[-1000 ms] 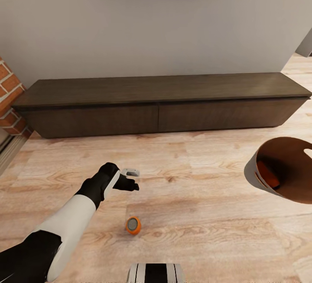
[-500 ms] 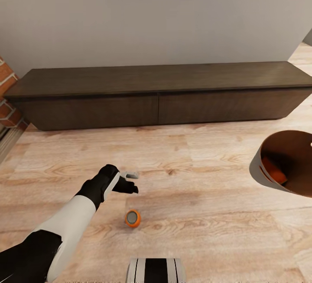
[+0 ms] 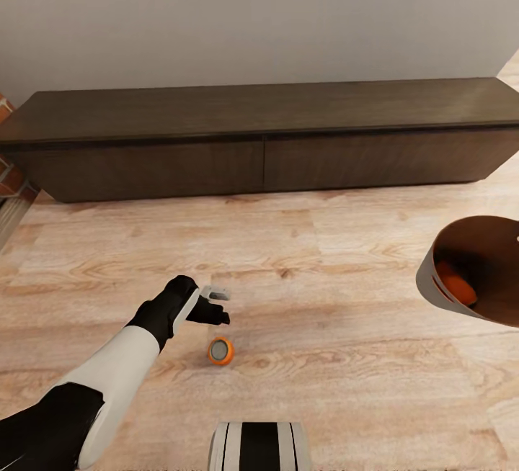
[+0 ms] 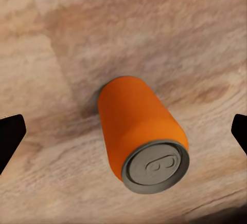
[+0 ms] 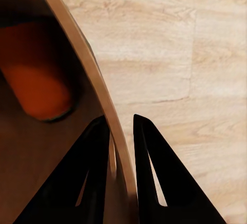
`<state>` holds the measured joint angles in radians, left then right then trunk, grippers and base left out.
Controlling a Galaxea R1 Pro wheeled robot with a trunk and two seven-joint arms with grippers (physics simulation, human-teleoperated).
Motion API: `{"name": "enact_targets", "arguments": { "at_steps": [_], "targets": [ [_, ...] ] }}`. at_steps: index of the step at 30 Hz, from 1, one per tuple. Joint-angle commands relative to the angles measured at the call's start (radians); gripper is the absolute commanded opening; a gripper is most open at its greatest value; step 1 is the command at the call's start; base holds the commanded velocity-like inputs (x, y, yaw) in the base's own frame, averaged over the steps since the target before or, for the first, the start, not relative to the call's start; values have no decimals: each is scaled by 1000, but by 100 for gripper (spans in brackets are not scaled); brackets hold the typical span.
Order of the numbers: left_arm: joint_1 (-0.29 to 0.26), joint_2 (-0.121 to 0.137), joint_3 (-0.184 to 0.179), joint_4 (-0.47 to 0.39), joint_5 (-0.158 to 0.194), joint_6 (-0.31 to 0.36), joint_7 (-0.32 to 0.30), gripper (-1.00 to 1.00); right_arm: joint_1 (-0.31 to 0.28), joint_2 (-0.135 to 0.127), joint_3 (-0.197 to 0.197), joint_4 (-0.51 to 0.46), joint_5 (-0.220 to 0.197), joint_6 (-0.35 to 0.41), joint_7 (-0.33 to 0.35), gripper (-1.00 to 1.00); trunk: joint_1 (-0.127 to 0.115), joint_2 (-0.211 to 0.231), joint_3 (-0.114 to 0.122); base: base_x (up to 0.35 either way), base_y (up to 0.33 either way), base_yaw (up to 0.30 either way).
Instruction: Put the three can of soda from the living room inside the tash can in the kitchen.
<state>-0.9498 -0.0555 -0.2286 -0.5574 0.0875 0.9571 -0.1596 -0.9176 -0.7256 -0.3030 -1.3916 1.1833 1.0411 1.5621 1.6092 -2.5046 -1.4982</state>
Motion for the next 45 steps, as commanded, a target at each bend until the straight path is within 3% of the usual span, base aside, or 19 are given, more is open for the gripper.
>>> {"name": "enact_targets", "arguments": {
  "at_steps": [1,13,28,45],
  "targets": [
    [0,0,0,0,0,0,0,100,-1,0,0,0,-1,6,9,-100,0,0,-1,0,0,0],
    [1,0,0,-4,1,-16,-1,100,-2,0,38,0,2,6,9,-100,0,0,-11,0,0,0],
    [1,-1,0,-4,2,-25,-1,100,-1,0,40,1,2,6,9,-100,0,0,-11,-183,0,0],
    [2,1,0,-14,3,-53,-4,100,-1,0,41,2,1,6,9,-100,0,0,-11,18,0,0]
  ]
}}
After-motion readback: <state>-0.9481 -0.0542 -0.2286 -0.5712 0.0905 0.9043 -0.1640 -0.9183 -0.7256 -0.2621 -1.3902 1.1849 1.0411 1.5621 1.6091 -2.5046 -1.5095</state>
